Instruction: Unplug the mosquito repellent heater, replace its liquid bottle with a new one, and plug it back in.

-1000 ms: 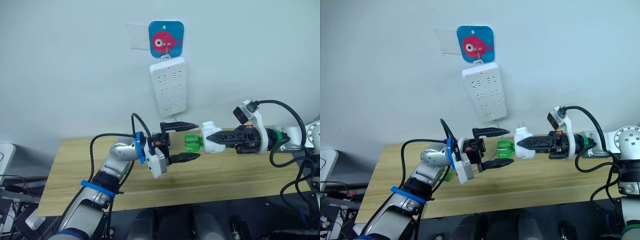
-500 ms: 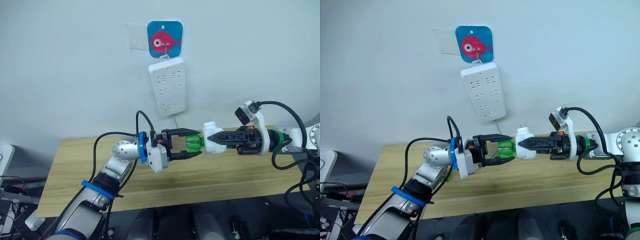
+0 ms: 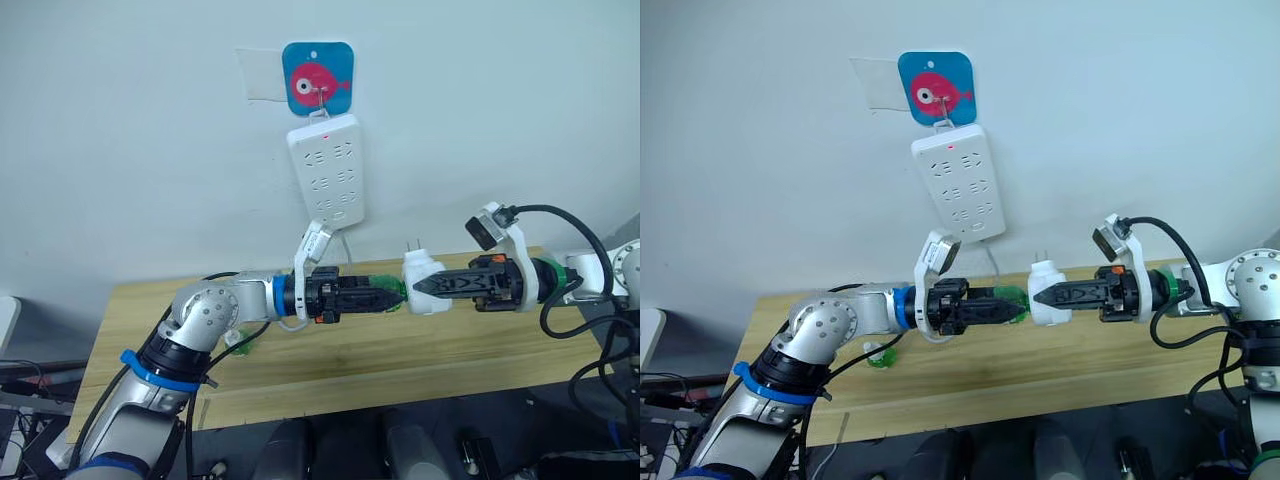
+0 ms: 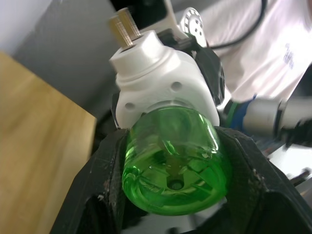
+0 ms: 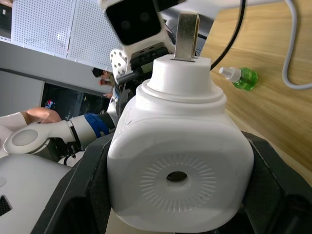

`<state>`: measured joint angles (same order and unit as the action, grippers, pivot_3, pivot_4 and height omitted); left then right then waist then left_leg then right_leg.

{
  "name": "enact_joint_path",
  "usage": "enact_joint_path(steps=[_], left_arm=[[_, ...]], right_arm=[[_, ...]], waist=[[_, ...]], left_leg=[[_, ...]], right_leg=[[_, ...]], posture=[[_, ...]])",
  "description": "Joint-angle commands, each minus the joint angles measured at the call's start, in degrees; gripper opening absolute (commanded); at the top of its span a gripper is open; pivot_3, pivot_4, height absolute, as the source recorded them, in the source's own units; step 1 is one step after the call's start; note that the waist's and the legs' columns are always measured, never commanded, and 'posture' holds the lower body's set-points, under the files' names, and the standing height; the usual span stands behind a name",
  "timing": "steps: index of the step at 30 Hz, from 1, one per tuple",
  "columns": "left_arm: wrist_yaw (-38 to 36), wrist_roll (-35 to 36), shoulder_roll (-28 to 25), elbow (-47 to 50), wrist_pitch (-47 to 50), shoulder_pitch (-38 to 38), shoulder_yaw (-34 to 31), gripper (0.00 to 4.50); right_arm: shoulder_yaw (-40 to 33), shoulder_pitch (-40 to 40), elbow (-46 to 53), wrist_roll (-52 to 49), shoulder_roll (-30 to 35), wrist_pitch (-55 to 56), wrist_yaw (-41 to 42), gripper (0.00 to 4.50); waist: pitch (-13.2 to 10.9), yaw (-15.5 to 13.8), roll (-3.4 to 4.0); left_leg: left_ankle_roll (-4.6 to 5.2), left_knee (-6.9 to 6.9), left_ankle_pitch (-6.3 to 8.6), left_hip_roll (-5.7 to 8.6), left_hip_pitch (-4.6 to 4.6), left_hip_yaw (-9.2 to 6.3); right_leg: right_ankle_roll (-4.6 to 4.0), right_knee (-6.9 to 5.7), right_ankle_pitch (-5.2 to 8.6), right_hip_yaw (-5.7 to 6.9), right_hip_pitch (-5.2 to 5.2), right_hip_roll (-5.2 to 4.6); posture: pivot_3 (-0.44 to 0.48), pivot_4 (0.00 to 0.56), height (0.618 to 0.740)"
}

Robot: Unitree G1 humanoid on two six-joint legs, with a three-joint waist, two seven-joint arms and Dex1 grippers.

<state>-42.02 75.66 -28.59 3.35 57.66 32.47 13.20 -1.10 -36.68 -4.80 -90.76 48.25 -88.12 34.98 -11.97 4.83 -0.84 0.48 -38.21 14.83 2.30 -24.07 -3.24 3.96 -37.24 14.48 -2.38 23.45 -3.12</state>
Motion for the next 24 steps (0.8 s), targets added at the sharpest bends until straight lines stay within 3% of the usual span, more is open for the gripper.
enact_joint_path(steps=[1,7,12,14,18,24], left_arm=[[2.73,1.35,0.90,-1.22,3.54,1.22,-4.73,2.60],[1.63,-2.13,1.30,0.46,4.76,0.69,-7.49,4.48],[3.91,-2.96,1.35,-1.15,5.20,0.42,-12.49,4.48],[3.83,-6.60,1.42,0.65,1.00,0.14,-14.33,4.48],[-13.68,-31.94,-7.13,12.50,-24.93,-6.08,-4.42,4.48],[-19.54,-54.70,-3.24,7.75,-66.79,-12.76,-3.24,4.48]], right_arm=[[-1.63,-0.51,1.19,0.59,0.47,-1.26,1.21,3.03],[-3.29,-0.23,-1.13,0.50,0.48,-2.11,1.17,3.03],[-4.51,0.32,-2.09,1.55,-0.05,-2.29,0.98,3.03],[-5.10,0.72,-2.56,2.28,0.00,-2.22,0.96,3.03],[-6.27,0.36,-5.43,3.53,-0.06,-2.69,1.11,3.03],[-7.50,-0.38,-7.08,4.03,-1.37,-4.13,0.91,3.03]], waist=[[0.00,-0.03,0.00],[0.00,-0.08,0.00],[0.00,-0.11,0.00],[0.00,-0.11,0.00],[0.00,-0.16,0.00],[0.01,-1.52,0.02]], left_leg=[[0.00,0.00,0.00,0.00,0.00,0.00],[-0.01,0.02,-0.01,0.00,0.01,0.04],[-0.01,0.02,-0.01,0.01,0.01,0.05],[-0.01,0.02,0.00,0.01,0.01,0.06],[-0.04,0.12,-0.02,0.02,0.01,0.17],[-0.02,0.15,-0.01,-0.02,0.07,0.29]], right_leg=[[0.00,0.00,0.00,0.00,0.00,-0.01],[-0.01,0.00,0.00,-0.04,0.02,-0.02],[-0.01,0.01,0.00,-0.04,0.01,-0.04],[-0.01,0.00,0.00,-0.05,0.02,-0.04],[-0.02,0.07,-0.01,-0.12,0.03,-0.04],[-0.07,0.13,-0.02,-0.19,0.02,-0.16]], posture=[[-0.139,0.206,0.740],[-0.136,0.206,0.740],[-0.131,0.208,0.740],[-0.128,0.205,0.740],[-0.110,0.212,0.740],[-0.096,0.203,0.740]])
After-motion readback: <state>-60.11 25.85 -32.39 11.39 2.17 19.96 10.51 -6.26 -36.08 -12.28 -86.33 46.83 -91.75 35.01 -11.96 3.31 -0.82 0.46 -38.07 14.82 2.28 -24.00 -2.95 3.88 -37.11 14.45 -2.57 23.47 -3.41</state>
